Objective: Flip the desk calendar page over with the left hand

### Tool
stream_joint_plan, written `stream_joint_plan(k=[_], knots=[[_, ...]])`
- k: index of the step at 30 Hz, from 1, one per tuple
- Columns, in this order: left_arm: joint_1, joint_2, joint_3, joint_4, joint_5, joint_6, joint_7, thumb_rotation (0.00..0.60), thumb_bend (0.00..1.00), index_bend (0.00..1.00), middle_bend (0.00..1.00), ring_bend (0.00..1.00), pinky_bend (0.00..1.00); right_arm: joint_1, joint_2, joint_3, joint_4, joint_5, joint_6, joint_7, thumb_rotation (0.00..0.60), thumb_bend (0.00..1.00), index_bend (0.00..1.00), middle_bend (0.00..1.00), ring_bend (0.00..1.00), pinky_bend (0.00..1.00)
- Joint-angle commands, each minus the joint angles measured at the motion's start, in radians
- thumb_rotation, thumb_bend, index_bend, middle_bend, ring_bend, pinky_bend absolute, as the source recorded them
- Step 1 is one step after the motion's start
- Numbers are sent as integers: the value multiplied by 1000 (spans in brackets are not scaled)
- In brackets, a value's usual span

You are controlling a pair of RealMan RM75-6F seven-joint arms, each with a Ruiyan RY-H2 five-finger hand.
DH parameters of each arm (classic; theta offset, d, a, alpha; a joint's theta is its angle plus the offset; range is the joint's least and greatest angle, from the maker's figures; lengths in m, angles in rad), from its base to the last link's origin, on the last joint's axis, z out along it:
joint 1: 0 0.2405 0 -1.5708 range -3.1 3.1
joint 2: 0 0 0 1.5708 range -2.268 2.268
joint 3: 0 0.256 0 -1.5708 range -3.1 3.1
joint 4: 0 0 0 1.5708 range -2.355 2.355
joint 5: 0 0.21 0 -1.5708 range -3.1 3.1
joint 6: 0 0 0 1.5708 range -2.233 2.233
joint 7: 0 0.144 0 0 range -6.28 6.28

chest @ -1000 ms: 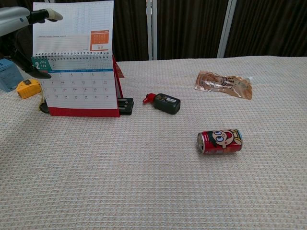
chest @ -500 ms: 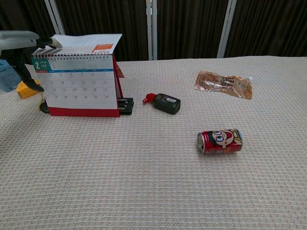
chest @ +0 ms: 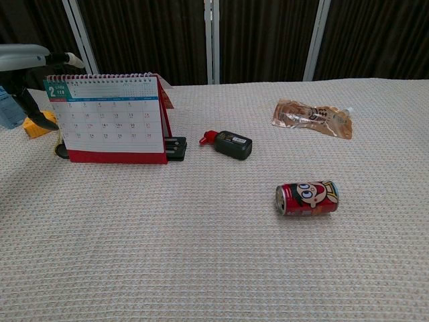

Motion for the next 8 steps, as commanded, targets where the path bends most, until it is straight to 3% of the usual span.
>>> stream_joint_plan(k=[1, 5, 8], knots=[[124, 17, 48, -64, 245, 196, -133, 600, 102, 0, 0, 0, 0, 0, -3, 1, 2, -6, 7, -5, 600, 17, 0, 0, 0, 0], [254, 21, 156, -75, 484, 402, -183, 600, 101, 0, 0, 0, 0, -1, -12, -1, 6, -8, 8, -22, 600, 18, 0, 0, 0, 0], [336, 11, 232, -56, 601, 519, -169, 600, 101, 0, 0, 0, 0, 0, -20, -2, 11, -8, 6, -32, 600, 18, 0, 0, 0, 0]])
